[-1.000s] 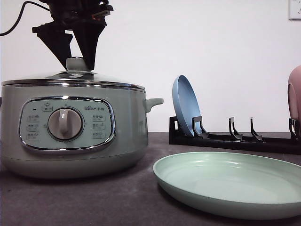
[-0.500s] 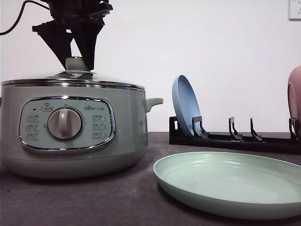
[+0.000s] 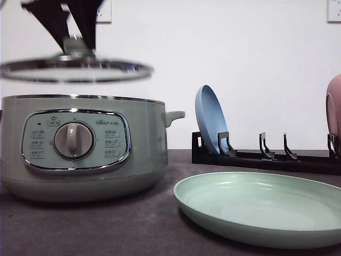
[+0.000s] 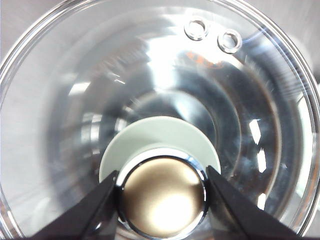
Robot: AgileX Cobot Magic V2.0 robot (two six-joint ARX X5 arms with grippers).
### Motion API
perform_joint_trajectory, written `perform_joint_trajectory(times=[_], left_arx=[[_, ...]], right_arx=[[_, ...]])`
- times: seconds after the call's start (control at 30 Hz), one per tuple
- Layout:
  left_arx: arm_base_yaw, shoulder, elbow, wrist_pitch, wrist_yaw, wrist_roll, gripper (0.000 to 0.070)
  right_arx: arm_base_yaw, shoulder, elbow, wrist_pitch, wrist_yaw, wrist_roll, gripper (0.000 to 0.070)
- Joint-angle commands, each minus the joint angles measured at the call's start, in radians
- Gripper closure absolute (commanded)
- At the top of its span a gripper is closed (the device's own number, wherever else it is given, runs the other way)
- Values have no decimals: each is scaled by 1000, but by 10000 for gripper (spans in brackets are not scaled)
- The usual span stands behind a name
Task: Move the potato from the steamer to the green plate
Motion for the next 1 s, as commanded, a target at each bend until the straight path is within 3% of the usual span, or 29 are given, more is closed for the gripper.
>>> perform_joint_trajectory(times=[0.0, 0.17, 0.67, 0.97], left_arx=[[10, -20, 46, 12, -9, -5, 699], [70, -66, 48, -18, -75, -4, 699], [339, -134, 48, -60, -78, -1, 699], [370, -134, 48, -52, -77, 7, 699]], right_arx=[[5, 11, 15, 11, 2, 7, 232], [5, 11, 15, 18, 2, 22, 232], [5, 16, 15, 39, 1, 75, 232], [29, 127, 51, 97, 0, 137, 231]])
